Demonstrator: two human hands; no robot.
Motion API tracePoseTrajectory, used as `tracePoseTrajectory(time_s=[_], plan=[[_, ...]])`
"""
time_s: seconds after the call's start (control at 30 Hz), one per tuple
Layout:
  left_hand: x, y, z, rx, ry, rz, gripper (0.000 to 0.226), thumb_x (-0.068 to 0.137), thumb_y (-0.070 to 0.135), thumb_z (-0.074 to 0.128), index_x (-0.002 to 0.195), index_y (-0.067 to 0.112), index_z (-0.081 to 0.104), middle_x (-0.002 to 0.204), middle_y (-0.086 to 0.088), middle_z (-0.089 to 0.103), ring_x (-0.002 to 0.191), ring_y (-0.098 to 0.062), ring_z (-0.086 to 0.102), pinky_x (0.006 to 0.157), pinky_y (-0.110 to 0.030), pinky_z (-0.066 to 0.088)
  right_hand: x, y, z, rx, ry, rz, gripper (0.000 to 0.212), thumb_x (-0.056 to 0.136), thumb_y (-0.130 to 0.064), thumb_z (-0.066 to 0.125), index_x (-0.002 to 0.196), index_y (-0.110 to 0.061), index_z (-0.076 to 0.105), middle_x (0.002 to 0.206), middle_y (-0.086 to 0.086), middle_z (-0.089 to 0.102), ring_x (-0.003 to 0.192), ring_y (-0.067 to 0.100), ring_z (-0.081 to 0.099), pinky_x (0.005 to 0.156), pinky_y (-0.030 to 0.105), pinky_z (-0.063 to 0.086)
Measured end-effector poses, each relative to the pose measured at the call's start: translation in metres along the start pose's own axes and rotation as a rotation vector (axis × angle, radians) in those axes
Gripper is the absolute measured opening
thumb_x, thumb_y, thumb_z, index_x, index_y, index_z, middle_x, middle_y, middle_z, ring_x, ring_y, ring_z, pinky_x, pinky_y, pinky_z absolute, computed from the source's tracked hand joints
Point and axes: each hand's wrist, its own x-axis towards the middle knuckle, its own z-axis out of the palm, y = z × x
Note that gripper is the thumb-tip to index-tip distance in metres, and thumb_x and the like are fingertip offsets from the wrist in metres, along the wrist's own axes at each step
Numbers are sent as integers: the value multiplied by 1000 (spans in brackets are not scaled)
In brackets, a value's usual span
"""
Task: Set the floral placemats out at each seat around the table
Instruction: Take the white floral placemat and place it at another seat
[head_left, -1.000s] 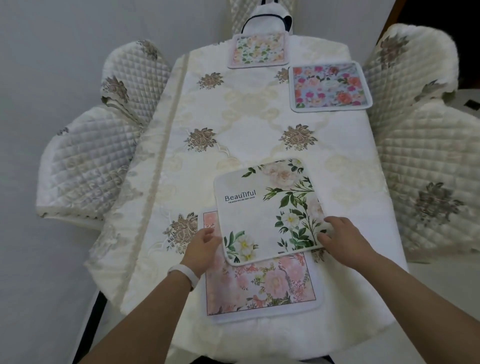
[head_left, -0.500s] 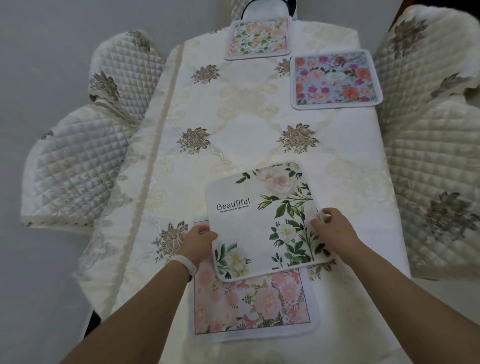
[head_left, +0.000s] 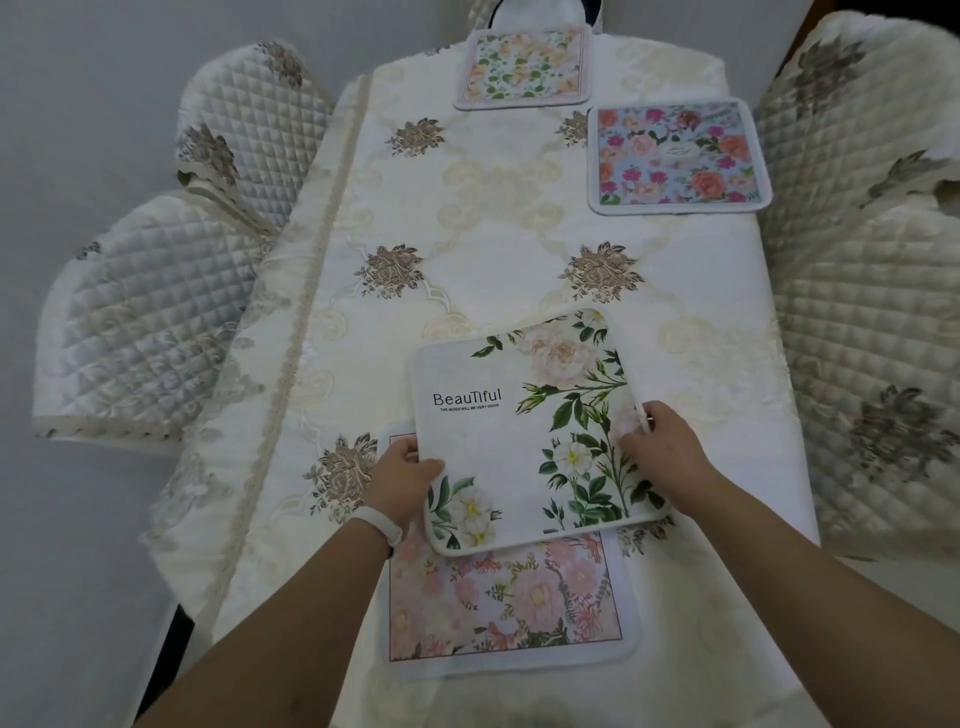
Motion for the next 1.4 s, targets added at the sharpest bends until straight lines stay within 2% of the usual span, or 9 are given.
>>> tracePoseTrajectory(time_s=[0.33,0.53,0.63,0.7,0.8,0.93,1.1,1.3,1.4], plan=[[-21,-9,-57,-165,58,122,20,87,-7,58,92,13,59,93,-12,71,80,-26,68,74,-38,55,-38,-29,35,-19,-6,-90,14,86,-14,59,100,-16,56,87,6,65,78,24,63,63,34,49],[-44,-32,-131,-259,169,169,23,86,-5,61,99,13,55,96,-12,69,85,-27,66,78,-40,55,-83,-76,91,-27,-41,-192,13,87,-12,60,98,-17,56,86,5,65,80,28,64,66,37,52],[-55,-48,-178,-320,201,189,26,86,-6,62,107,8,53,98,-12,69,84,-24,67,71,-32,57,-112,-100,129,-24,-66,-253,11,88,-11,60,93,-20,56,89,13,67,83,35,66,73,49,55],[-62,-59,-216,-363,223,207,29,87,-5,61,112,7,53,100,-11,69,88,-26,67,74,-36,57,-132,-118,158,-34,-76,-282,13,87,-10,60,92,-21,56,91,17,66,82,37,66,73,50,55],[-70,-76,-279,-435,225,225,25,88,-7,59,104,12,54,100,-9,68,89,-28,67,75,-42,56,-165,-146,208,-53,-89,-310,14,87,-9,60,94,-20,56,89,14,66,83,36,66,71,46,55],[-79,-99,-369,-487,243,241,23,88,-6,59,99,14,54,100,-9,68,89,-29,67,77,-44,56,-207,-181,282,-73,-117,-336,13,86,-11,61,91,-22,56,88,13,68,82,37,68,75,51,58],[-93,-128,-478,-527,329,277,27,88,-6,59,112,3,50,99,-9,67,79,-19,67,55,-24,55,-251,-225,384,-60,-151,-398,10,87,-15,62,93,-21,57,88,5,69,77,23,68,68,42,58],[-107,-161,-582,-572,406,281,29,85,-2,64,110,10,56,107,-14,69,89,-30,70,74,-44,58,-290,-269,477,-76,-226,-491,13,87,-15,64,96,-21,58,87,5,69,77,23,69,70,45,59],[-110,-166,-609,-623,432,316,30,85,-5,63,112,9,58,102,-11,71,82,-23,72,63,-35,58,-297,-288,504,-88,-243,-537,12,87,-18,66,94,-23,58,87,4,68,79,23,67,73,47,59]])
